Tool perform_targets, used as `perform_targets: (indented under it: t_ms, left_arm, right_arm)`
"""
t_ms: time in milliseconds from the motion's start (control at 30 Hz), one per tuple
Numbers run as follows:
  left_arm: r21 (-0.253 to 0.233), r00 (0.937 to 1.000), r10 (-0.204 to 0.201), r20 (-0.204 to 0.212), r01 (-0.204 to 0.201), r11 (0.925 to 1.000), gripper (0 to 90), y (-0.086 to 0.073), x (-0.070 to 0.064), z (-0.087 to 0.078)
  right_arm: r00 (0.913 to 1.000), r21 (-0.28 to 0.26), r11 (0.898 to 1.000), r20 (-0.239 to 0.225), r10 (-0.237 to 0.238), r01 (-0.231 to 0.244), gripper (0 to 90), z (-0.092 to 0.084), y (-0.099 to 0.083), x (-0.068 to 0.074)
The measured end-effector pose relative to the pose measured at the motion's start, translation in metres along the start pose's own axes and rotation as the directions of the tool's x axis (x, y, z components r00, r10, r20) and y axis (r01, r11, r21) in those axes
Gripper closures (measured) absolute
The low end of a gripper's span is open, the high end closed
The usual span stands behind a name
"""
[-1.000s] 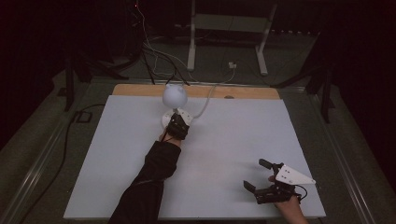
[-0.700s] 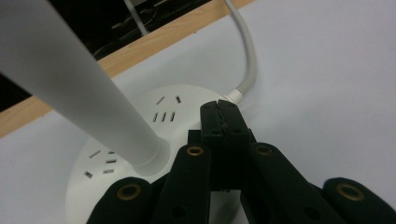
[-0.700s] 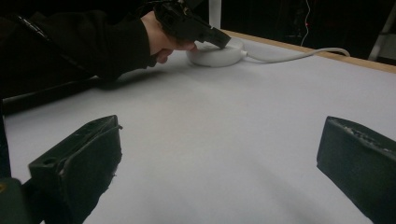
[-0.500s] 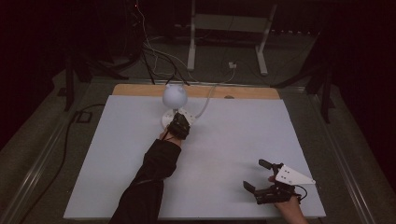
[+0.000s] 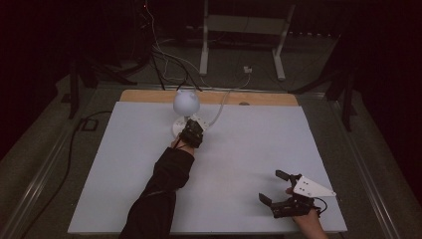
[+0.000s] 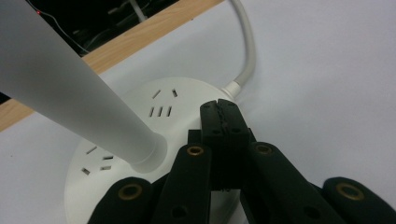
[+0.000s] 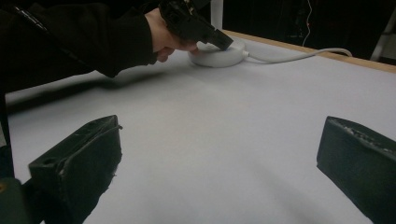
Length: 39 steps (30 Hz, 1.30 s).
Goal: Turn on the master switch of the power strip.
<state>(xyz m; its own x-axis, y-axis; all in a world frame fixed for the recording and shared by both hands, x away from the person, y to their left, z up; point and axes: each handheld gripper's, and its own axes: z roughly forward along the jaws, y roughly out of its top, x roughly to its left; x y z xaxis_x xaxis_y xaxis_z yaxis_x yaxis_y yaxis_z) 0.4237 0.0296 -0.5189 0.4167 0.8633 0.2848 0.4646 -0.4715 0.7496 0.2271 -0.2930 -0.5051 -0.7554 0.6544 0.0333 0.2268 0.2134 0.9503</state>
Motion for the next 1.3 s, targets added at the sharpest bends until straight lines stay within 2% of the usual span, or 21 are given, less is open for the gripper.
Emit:
perform_targets:
  t_ms: [67,167,233,333,400,600,700,767,933,967,1000,1033,1133,1233,1267,1300]
  left_arm:
    - [0.005,0.9998,0.021,-0.004,-0.021,0.9998,90.0,0.000,-0.001,0.000]
    - [0.001,1.0000,0.006,-0.006,-0.006,1.0000,90.0,0.000,-0.001,0.000]
    - [-0.007,0.9996,-0.027,0.004,0.027,0.9996,90.0,0.000,0.001,0.000]
    - [-0.039,0.9986,-0.051,-0.016,0.051,0.9980,90.0,-0.001,0.000,-0.001]
    - [-0.047,0.9957,-0.092,0.013,0.092,0.9946,90.0,-0.001,0.003,-0.002]
    - [-0.085,0.9934,-0.111,0.030,0.113,0.9899,90.0,0.006,0.006,-0.016]
    - [-0.083,0.9934,-0.107,0.041,0.110,0.9905,90.0,0.009,0.007,-0.020]
    - [-0.083,0.9905,-0.119,0.070,0.124,0.9888,90.0,0.011,0.009,-0.026]
    - [-0.084,0.9869,-0.129,0.098,0.137,0.9870,90.0,0.012,0.009,-0.033]
    - [-0.078,0.9836,-0.141,0.112,0.151,0.9855,90.0,0.013,0.010,-0.036]
    - [-0.078,0.9836,-0.141,0.112,0.151,0.9855,90.0,0.013,0.010,-0.036]
    - [-0.073,0.9794,-0.151,0.134,0.161,0.9842,90.0,0.013,0.010,-0.039]
    - [-0.072,0.9785,-0.148,0.143,0.160,0.9846,90.0,0.013,0.009,-0.042]
    - [-0.069,0.9718,-0.152,0.180,0.167,0.9835,90.0,0.015,0.008,-0.049]
    - [-0.069,0.9718,-0.152,0.180,0.167,0.9835,89.4,0.015,0.008,-0.049]
    - [-0.071,0.9690,-0.152,0.195,0.168,0.9832,85.9,0.015,0.008,-0.051]
  right_arm:
    - [1.0000,-0.001,1.000,-0.001,-0.001,0.001,0.0,0.000,0.000,0.000]
    - [1.0000,0.000,1.000,-0.001,0.000,0.000,0.0,0.000,0.000,0.000]
    - [1.0000,0.001,1.000,-0.001,0.002,-0.002,0.0,0.000,0.000,0.000]
    - [1.0000,0.002,1.000,-0.004,0.005,-0.005,0.0,0.001,0.000,-0.001]
    - [1.0000,0.004,1.000,-0.003,0.005,-0.005,0.0,0.001,0.000,-0.001]
    - [1.0000,-0.007,1.000,0.004,0.009,-0.009,0.0,-0.001,0.000,-0.002]
    - [1.0000,-0.006,1.000,0.004,0.006,-0.006,0.0,-0.001,0.000,-0.002]
    - [1.0000,-0.008,1.000,0.004,0.002,-0.002,0.0,-0.001,0.000,-0.001]
    - [1.0000,-0.009,1.000,0.006,0.004,-0.004,0.0,-0.001,0.000,-0.002]
    - [1.0000,-0.009,1.000,0.008,0.003,-0.003,0.0,-0.001,0.000,-0.002]
    - [1.0000,-0.009,1.000,0.008,0.002,-0.002,0.0,-0.001,0.000,-0.001]
    - [1.0000,-0.009,1.000,0.008,0.003,-0.003,0.0,-0.001,0.000,-0.001]
    - [1.0000,-0.009,1.000,0.008,0.000,0.000,0.0,-0.001,0.000,-0.001]
    - [1.0000,-0.012,1.000,0.007,0.003,-0.003,0.0,-0.001,0.000,-0.001]
    - [1.0000,-0.012,1.000,0.007,0.003,-0.003,0.0,-0.001,0.000,-0.001]
    - [1.0000,-0.016,1.000,0.003,0.005,-0.005,0.0,-0.002,0.001,-0.002]
